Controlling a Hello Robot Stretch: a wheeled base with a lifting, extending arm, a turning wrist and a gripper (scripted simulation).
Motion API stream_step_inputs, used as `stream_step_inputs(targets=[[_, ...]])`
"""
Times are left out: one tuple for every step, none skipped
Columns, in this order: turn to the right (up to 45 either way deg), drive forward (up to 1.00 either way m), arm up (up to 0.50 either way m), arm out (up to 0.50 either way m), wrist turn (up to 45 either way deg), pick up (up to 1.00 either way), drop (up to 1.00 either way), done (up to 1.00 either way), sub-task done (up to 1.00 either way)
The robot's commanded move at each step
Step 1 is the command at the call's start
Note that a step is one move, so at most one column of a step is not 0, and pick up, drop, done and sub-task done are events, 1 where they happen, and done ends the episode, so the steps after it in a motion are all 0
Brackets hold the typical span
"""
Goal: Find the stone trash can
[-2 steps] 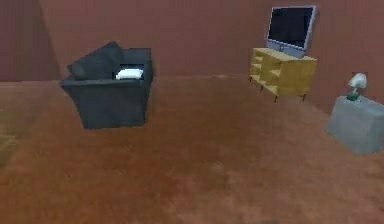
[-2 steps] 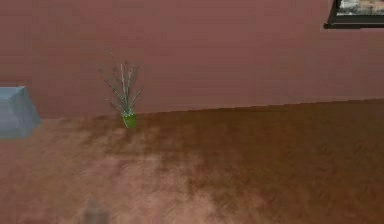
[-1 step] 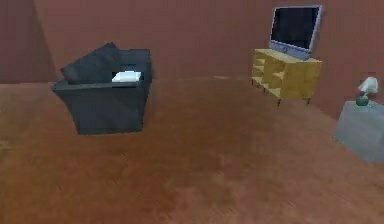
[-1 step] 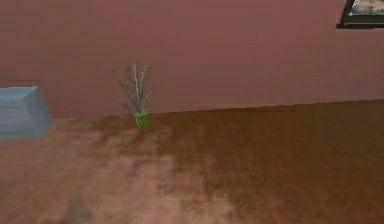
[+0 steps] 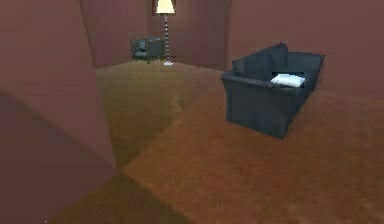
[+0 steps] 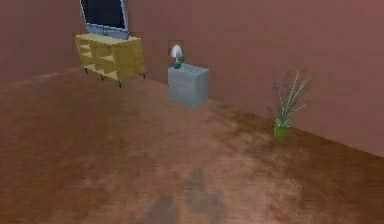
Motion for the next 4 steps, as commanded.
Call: stream_step_inputs(targets=[[-12.0, 0.00, 0.00, 0.00, 0.0, 0.00, 0.00, 0.00, 0.00], [0.0, 1.00, 0.00, 0.00, 0.0, 0.00, 0.00, 0.00, 0.00], [-6.0, 0.00, 0.00, 0.00, 0.0, 0.00, 0.00, 0.00, 0.00], [0.0, 0.50, 0.00, 0.00, 0.0, 0.00, 0.00, 0.00, 0.00]])
